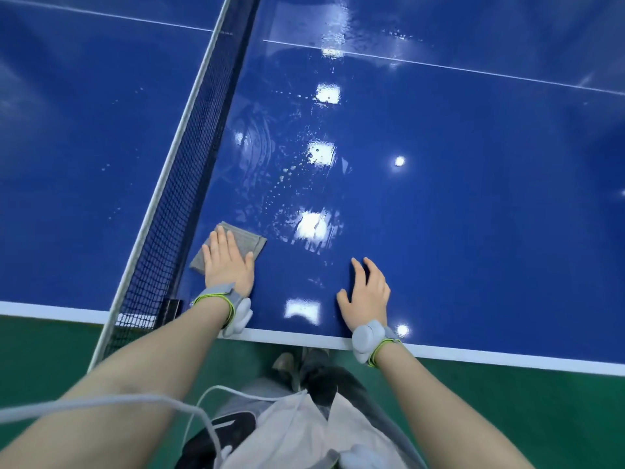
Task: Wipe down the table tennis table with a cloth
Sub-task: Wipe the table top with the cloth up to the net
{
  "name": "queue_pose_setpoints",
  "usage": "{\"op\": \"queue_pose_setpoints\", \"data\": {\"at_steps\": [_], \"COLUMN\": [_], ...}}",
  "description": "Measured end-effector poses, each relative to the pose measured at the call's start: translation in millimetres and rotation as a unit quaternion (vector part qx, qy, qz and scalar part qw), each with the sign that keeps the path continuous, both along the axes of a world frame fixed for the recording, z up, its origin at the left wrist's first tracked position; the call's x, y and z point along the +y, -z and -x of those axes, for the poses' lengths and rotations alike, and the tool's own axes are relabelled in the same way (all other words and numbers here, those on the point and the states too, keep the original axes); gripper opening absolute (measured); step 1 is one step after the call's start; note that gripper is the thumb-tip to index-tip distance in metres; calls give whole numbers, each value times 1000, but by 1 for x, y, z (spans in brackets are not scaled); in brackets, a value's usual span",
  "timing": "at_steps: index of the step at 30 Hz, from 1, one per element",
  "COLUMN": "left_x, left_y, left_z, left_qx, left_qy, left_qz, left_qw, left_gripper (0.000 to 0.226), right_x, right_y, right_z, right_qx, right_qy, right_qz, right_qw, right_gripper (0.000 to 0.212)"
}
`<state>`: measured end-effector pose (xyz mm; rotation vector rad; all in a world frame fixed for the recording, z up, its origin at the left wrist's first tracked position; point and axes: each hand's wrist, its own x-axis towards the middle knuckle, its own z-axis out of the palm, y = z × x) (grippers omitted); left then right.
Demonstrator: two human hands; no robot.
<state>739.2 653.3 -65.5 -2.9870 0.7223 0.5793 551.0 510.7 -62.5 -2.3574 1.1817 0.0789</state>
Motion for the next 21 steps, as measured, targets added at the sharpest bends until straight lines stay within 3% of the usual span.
{"op": "queue_pose_setpoints", "data": {"at_steps": [5, 14, 17, 21], "left_x": [-39, -89, -88, -91], "left_y": [-4, 1, 4, 6], "left_z": [32, 86, 81, 64], "left_qx": [38, 83, 60, 54], "left_qy": [79, 288, 262, 88], "left_qz": [38, 33, 51, 96], "left_qw": [995, 953, 962, 990], "left_gripper": [66, 57, 61, 63], "right_x": [-14, -39, -45, -56], "right_y": [0, 2, 3, 5], "right_z": [5, 4, 2, 3], "right_qx": [-1, -7, -9, -6], "right_qy": [-14, -34, -48, -65], "right_qz": [3, 5, 9, 12], "right_qw": [1000, 999, 999, 998], "right_gripper": [61, 62, 63, 62]}}
